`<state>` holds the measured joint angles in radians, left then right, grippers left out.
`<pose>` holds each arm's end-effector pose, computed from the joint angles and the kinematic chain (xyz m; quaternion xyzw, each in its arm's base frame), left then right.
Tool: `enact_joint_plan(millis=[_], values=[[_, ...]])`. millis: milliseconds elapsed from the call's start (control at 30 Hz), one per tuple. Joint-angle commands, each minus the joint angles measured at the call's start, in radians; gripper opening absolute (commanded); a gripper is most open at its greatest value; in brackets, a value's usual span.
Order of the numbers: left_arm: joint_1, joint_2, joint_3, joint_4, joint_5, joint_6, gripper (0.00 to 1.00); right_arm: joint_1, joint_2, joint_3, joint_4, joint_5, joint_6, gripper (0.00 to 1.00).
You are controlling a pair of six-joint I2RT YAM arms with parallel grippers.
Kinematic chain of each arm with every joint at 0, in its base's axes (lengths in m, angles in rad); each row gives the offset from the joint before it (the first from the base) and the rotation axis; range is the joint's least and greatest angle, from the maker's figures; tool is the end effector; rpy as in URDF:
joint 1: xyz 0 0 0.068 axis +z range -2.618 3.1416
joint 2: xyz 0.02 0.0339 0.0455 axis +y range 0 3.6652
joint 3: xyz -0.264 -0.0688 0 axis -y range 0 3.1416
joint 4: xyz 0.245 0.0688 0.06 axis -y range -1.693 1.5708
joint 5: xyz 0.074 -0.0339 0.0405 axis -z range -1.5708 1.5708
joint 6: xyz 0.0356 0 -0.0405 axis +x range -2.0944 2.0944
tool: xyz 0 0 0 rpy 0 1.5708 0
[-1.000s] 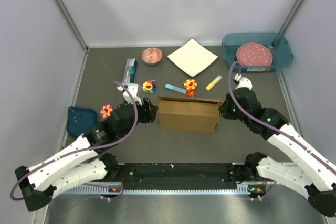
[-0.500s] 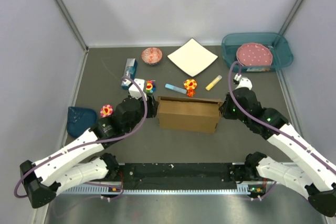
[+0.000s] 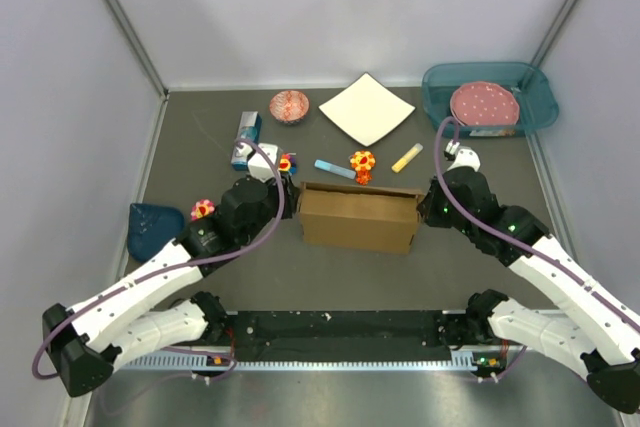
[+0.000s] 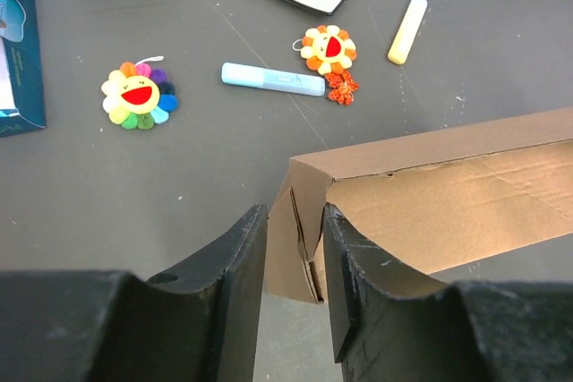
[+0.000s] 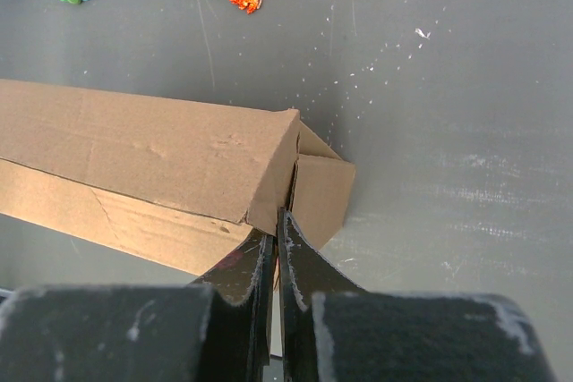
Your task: Fold the paper box
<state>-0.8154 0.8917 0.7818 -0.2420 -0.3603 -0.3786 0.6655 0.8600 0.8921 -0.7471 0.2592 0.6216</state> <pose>0.1497 -0.1407 0.3147 0.0747 0.8098 -0.1951 0.5483 0.1414 0.0994 0.3103 0.0338 0.9032 0.1528 0.3997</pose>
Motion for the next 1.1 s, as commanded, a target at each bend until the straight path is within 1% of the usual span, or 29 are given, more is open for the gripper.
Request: enact_joint_plan(millis=[0,100,133,167,233,267,400,600,800,1067], values=[[0.018,0.012,0.028,0.064,0.035,0.018,0.35,0.017,0.034,-0.05,-0.196,-0.038,-0.013,0.0],[0.021,0.024,0.03,0.067,0.047,0.02,0.28,0.016,0.034,-0.051,-0.196,-0.04,-0.011,0.0],[0.022,0.033,0.03,0.066,0.049,0.021,0.24,0.017,0.034,-0.05,-0.196,-0.04,-0.011,0.0],[0.022,0.038,0.031,0.061,0.05,0.018,0.18,0.017,0.034,-0.05,-0.196,-0.04,-0.011,0.0],[0.022,0.044,0.028,0.053,0.055,0.015,0.14,0.016,0.034,-0.051,-0.196,-0.041,-0.011,0.0],[0.022,0.043,0.021,0.056,0.061,0.014,0.09,0.016,0.034,-0.051,-0.196,-0.041,-0.011,0.0],[0.022,0.024,-0.007,0.058,0.076,0.004,0.0,0.017,0.033,-0.05,-0.196,-0.043,-0.011,0.0],[0.022,-0.017,-0.085,0.067,0.107,-0.011,0.0,0.016,0.034,-0.051,-0.196,-0.044,-0.005,0.0],[0.021,-0.04,-0.167,0.072,0.158,-0.074,0.0,0.017,0.037,-0.051,-0.198,-0.046,0.009,0.0],[0.012,-0.089,-0.26,0.098,0.175,-0.117,0.0,0.017,0.037,-0.056,-0.198,-0.046,0.021,0.0]])
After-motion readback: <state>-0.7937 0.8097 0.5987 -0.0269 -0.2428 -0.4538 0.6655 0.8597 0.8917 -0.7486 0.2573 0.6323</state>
